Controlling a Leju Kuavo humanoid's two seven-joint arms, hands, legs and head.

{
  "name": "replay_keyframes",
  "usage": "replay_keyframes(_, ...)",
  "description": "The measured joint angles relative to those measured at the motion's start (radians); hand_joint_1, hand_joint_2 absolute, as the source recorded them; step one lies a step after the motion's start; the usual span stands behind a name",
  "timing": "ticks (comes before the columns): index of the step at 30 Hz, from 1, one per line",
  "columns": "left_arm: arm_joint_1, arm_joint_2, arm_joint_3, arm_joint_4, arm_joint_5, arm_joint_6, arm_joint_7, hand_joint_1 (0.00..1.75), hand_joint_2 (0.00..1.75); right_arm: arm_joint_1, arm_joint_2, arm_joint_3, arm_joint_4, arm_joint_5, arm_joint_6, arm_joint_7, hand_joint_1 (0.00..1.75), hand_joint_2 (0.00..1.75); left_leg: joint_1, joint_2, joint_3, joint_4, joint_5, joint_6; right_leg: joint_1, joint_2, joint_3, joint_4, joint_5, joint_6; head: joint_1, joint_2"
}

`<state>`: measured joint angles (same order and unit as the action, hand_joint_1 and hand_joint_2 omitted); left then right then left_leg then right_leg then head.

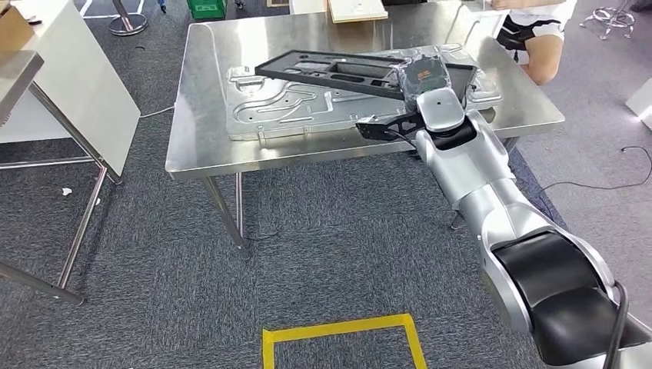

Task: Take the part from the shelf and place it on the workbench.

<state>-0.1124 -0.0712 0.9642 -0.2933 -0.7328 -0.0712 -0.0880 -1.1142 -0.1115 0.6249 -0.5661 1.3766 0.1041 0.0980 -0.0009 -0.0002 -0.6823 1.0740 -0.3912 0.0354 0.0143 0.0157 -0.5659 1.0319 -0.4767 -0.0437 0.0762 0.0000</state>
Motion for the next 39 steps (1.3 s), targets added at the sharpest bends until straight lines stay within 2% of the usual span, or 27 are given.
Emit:
replay_keyframes(1,0.000,0.001,0.001,-0.001,0.000,0.001,0.000,0.00,1.75,-0.001,0.001,0.000,0.000,0.000,0.000,0.000,1.75,1.75,-0.005,0.000,0.014,-0.035,0.008,0.008,-0.002,0.000,0.001,-0.003,-0.004,0.004,0.001,0.000)
replay_keyframes(3,0.001,0.002,0.001,-0.004,0.000,0.003,0.000,0.00,1.75,0.000,0.002,0.000,0.000,0.001,0.001,0.000,1.75,1.75,-0.010,0.001,0.032,-0.067,-0.002,0.013,-0.005,0.001,0.005,-0.002,-0.003,0.014,0.001,0.000)
replay_keyframes(5,0.003,0.002,0.003,-0.005,0.000,0.004,0.000,0.00,1.75,0.004,0.002,0.000,0.000,0.001,0.002,-0.001,1.75,1.75,-0.004,0.002,0.056,-0.087,0.001,0.015,-0.006,-0.001,0.005,0.014,-0.007,0.024,0.002,0.000)
replay_keyframes(6,0.002,0.002,0.004,-0.005,0.000,0.004,0.000,0.00,1.75,0.003,0.003,0.000,-0.001,0.002,0.003,-0.002,1.75,1.75,0.001,0.003,0.069,-0.094,0.001,0.016,-0.007,-0.002,-0.008,0.040,-0.017,0.028,0.002,0.000)
replay_keyframes(7,0.001,0.002,0.006,-0.005,0.000,0.004,0.000,0.00,1.75,0.002,0.003,0.000,-0.001,0.002,0.004,-0.002,1.75,1.75,0.005,0.003,0.078,-0.100,-0.001,0.015,-0.009,-0.003,-0.036,0.087,-0.034,0.033,0.003,0.000)
replay_keyframes(9,0.000,0.001,0.008,-0.005,0.000,0.003,0.000,0.00,1.75,0.000,0.003,0.000,-0.001,0.002,0.004,-0.002,1.75,1.75,0.009,0.003,0.088,-0.101,-0.011,0.014,-0.020,-0.004,-0.115,0.205,-0.076,0.045,0.004,0.000)
replay_keyframes(10,0.000,0.000,0.009,-0.005,0.000,0.003,0.000,0.00,1.75,0.001,0.003,0.000,-0.001,0.002,0.004,-0.002,1.75,1.75,0.012,0.003,0.094,-0.100,-0.018,0.011,-0.027,-0.005,-0.149,0.245,-0.088,0.052,0.004,0.000)
replay_keyframes(11,0.001,-0.001,0.010,-0.005,0.000,0.002,0.000,0.00,1.75,0.003,0.003,0.000,-0.001,0.002,0.004,-0.002,1.75,1.75,0.016,0.002,0.102,-0.098,-0.026,0.006,-0.033,-0.007,-0.168,0.253,-0.082,0.060,0.004,0.000)
replay_keyframes(12,0.003,-0.002,0.012,-0.005,0.000,0.001,0.000,0.00,1.75,0.004,0.003,0.000,0.000,0.002,0.004,-0.002,1.75,1.75,0.020,0.001,0.111,-0.094,-0.036,0.001,-0.039,-0.009,-0.169,0.226,-0.055,0.067,0.004,0.000)
replay_keyframes(14,0.004,-0.004,0.014,-0.005,0.000,0.001,0.000,0.00,1.75,0.006,0.003,0.000,0.001,0.002,0.004,-0.002,1.75,1.75,0.029,-0.001,0.128,-0.084,-0.059,-0.013,-0.048,-0.015,-0.135,0.104,0.038,0.080,0.004,0.000)
replay_keyframes(15,0.004,-0.005,0.015,-0.005,0.000,0.002,0.000,0.00,1.75,0.006,0.003,0.000,0.001,0.002,0.004,-0.002,1.75,1.75,0.032,-0.001,0.133,-0.078,-0.069,-0.021,-0.047,-0.017,-0.120,0.046,0.068,0.082,0.004,0.000)
replay_keyframes(16,0.003,-0.005,0.016,-0.005,0.000,0.002,0.000,0.00,1.75,0.006,0.004,0.000,0.002,0.002,0.004,-0.003,1.75,1.75,0.032,-0.002,0.135,-0.075,-0.077,-0.029,-0.044,-0.018,-0.111,0.013,0.086,0.079,0.004,0.000)
replay_keyframes(18,0.002,-0.005,0.017,-0.005,0.000,0.002,0.000,0.00,1.75,0.005,0.004,0.001,0.002,0.002,0.004,-0.003,1.75,1.75,0.031,-0.002,0.137,-0.072,-0.083,-0.045,-0.036,-0.017,-0.109,-0.001,0.082,0.060,0.004,0.000)
replay_keyframes(19,0.002,-0.006,0.017,-0.005,0.000,0.003,0.000,0.00,1.75,0.006,0.005,0.001,0.001,0.002,0.004,-0.003,1.75,1.75,0.032,-0.001,0.138,-0.070,-0.086,-0.051,-0.037,-0.016,-0.104,0.002,0.084,0.050,0.004,0.000)
replay_keyframes(21,0.002,-0.007,0.017,-0.005,0.000,0.003,-0.001,0.00,1.75,0.005,0.004,0.001,0.000,0.002,0.004,-0.002,1.75,1.75,0.034,-0.001,0.125,-0.031,-0.093,-0.056,-0.039,-0.015,-0.089,-0.002,0.077,0.035,0.004,0.000)
replay_keyframes(22,0.002,-0.007,0.017,-0.005,0.000,0.003,-0.001,0.00,1.75,0.005,0.005,0.001,-0.001,0.002,0.004,-0.002,1.75,1.75,0.035,0.000,0.099,0.018,-0.106,-0.058,-0.038,-0.014,-0.081,-0.004,0.073,0.028,0.004,0.000)
replay_keyframes(25,0.003,-0.006,0.017,-0.005,0.000,0.003,-0.001,0.00,1.75,0.006,0.008,0.001,-0.001,0.002,0.004,-0.003,1.75,1.75,0.032,0.000,-0.017,0.199,-0.171,-0.059,-0.029,-0.008,-0.063,-0.005,0.057,0.014,0.004,0.000)
replay_keyframes(26,0.003,-0.006,0.017,-0.005,0.000,0.003,-0.001,0.00,1.75,0.007,0.009,0.001,-0.001,0.002,0.004,-0.003,1.75,1.75,0.030,0.000,-0.041,0.221,-0.175,-0.057,-0.025,-0.006,-0.055,-0.004,0.050,0.012,0.004,0.000)
replay_keyframes(27,0.004,-0.006,0.017,-0.005,0.000,0.003,-0.001,0.00,1.75,0.007,0.010,0.001,-0.001,0.002,0.004,-0.003,1.75,1.75,0.027,0.000,-0.047,0.209,-0.157,-0.051,-0.021,-0.005,-0.046,-0.004,0.043,0.011,0.004,0.000)
replay_keyframes(28,0.004,-0.006,0.017,-0.005,0.000,0.003,-0.001,0.00,1.75,0.008,0.010,0.001,-0.001,0.002,0.004,-0.003,1.75,1.75,0.023,-0.001,-0.036,0.161,-0.117,-0.042,-0.016,-0.004,-0.036,-0.004,0.036,0.010,0.004,0.000)
replay_keyframes(29,0.004,-0.006,0.017,-0.005,0.000,0.003,-0.001,0.00,1.75,0.008,0.010,0.001,-0.001,0.002,0.004,-0.003,1.75,1.75,0.017,-0.001,-0.014,0.089,-0.067,-0.030,-0.013,-0.004,-0.026,-0.004,0.029,0.009,0.004,0.000)
replay_keyframes(30,0.004,-0.004,0.017,-0.005,0.000,0.003,-0.001,0.00,1.75,0.007,0.010,0.001,-0.001,0.002,0.004,-0.003,1.75,1.75,0.011,0.000,0.009,0.025,-0.032,-0.017,-0.011,-0.003,-0.018,-0.006,0.022,0.010,0.004,0.000)
replay_keyframes(31,0.003,-0.003,0.017,-0.005,0.000,0.004,-0.001,0.00,1.75,0.006,0.010,0.001,-0.001,0.002,0.004,-0.003,1.75,1.75,0.004,0.000,0.029,-0.027,-0.012,-0.006,-0.011,-0.003,-0.012,-0.007,0.018,0.013,0.004,0.000)
replay_keyframes(33,0.002,-0.001,0.017,-0.006,0.000,0.004,-0.001,0.00,1.75,0.005,0.011,0.001,-0.001,0.002,0.004,-0.002,1.75,1.75,-0.005,0.001,0.050,-0.070,-0.012,0.007,-0.015,-0.002,-0.006,-0.011,0.019,0.024,0.005,0.000)
replay_keyframes(36,0.003,-0.001,0.018,-0.008,0.000,0.004,-0.001,0.00,1.75,0.006,0.010,0.001,-0.002,0.002,0.004,-0.003,1.75,1.75,-0.002,0.001,0.085,-0.104,-0.004,0.013,-0.017,-0.004,-0.006,0.011,0.018,0.042,0.006,0.000)
replay_keyframes(37,0.003,-0.002,0.018,-0.008,0.000,0.004,-0.001,0.00,1.75,0.005,0.010,0.001,-0.002,0.002,0.004,-0.003,1.75,1.75,0.002,0.001,0.095,-0.111,-0.004,0.014,-0.017,-0.005,-0.022,0.041,0.002,0.047,0.006,0.000)
replay_keyframes(39,0.003,-0.002,0.018,-0.008,0.000,0.003,-0.001,0.00,1.75,0.003,0.010,0.001,-0.001,0.002,0.004,-0.003,1.75,1.75,0.005,0.002,0.104,-0.114,-0.009,0.014,-0.023,-0.006,-0.087,0.148,-0.046,0.055,0.006,0.000)
